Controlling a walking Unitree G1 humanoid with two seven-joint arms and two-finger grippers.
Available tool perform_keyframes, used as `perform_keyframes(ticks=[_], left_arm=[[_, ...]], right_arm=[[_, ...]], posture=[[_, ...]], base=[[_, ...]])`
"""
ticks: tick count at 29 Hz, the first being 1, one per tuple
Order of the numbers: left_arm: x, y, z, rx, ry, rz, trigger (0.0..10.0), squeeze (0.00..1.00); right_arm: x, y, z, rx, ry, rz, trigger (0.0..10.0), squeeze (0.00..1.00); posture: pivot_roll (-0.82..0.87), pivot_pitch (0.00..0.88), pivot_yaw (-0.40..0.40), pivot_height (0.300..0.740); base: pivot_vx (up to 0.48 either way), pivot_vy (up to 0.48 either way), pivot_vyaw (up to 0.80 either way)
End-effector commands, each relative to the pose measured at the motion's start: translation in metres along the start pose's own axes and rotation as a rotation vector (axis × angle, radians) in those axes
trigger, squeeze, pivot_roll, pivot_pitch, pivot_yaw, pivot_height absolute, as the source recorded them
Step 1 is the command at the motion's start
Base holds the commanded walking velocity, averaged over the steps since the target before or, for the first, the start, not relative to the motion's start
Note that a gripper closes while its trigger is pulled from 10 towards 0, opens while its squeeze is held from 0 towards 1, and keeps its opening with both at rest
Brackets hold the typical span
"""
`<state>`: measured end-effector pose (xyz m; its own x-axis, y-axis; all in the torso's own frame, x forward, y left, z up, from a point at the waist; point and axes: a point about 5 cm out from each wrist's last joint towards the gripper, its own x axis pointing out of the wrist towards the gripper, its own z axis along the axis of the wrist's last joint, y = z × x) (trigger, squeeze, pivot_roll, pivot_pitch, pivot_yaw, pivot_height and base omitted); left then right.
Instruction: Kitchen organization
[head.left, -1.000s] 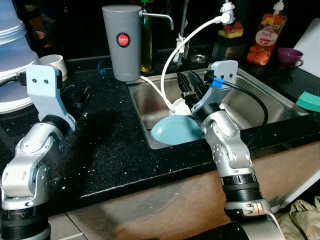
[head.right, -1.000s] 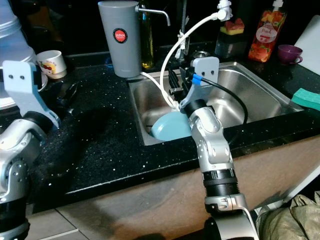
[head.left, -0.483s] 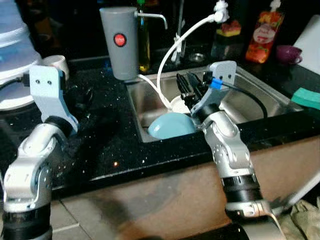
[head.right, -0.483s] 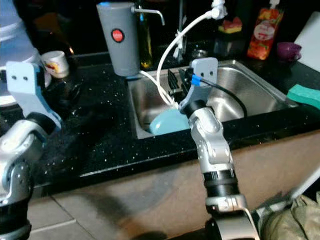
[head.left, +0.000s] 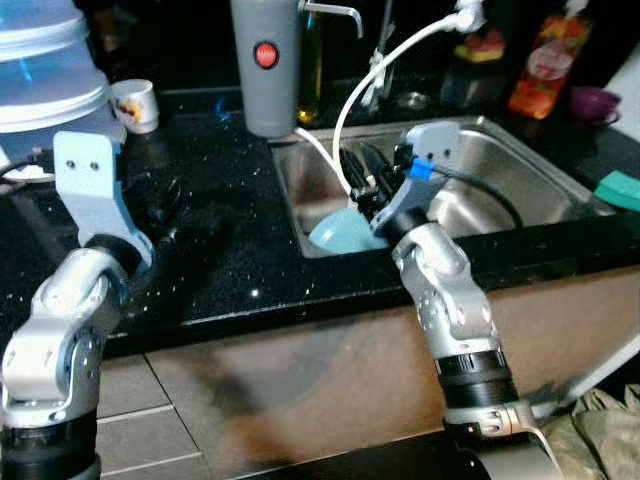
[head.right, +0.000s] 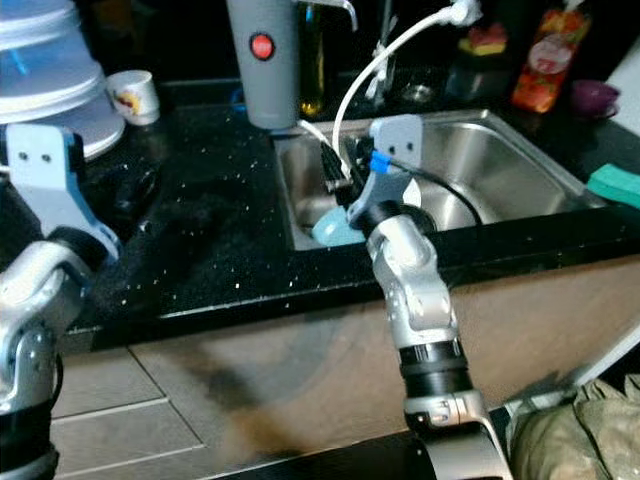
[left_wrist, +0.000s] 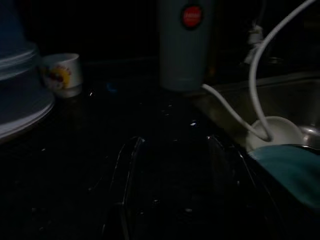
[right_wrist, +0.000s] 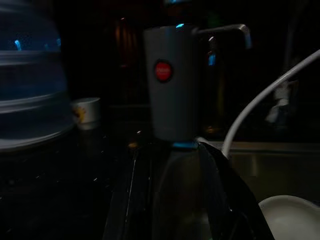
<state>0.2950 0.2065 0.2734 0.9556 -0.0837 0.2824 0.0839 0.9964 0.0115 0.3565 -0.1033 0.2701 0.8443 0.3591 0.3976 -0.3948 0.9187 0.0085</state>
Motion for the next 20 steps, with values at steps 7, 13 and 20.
perform_keyframes(ticks=[7, 13, 20], left_arm=[[-0.0023, 0.0000, -0.0009, 0.002, 0.010, 0.010, 10.0, 0.00], [-0.0019, 0.0009, -0.0008, 0.001, 0.016, 0.013, 10.0, 0.00], [-0.0020, 0.0014, -0.0027, 0.011, 0.034, 0.016, 10.0, 0.00]], right_arm=[[-0.0009, 0.0020, -0.0003, 0.010, 0.000, 0.004, 10.0, 0.00], [0.0003, 0.0020, -0.0011, 0.011, 0.006, 0.003, 10.0, 0.00], [0.0011, 0.0020, -0.0016, 0.012, 0.008, 0.004, 10.0, 0.00]], posture=[[0.03, 0.065, -0.029, 0.740], [0.04, 0.072, -0.029, 0.740], [0.04, 0.075, -0.027, 0.740]], base=[[-0.329, 0.000, 0.00], [-0.255, 0.000, 0.00], [0.000, 0.000, 0.00]])
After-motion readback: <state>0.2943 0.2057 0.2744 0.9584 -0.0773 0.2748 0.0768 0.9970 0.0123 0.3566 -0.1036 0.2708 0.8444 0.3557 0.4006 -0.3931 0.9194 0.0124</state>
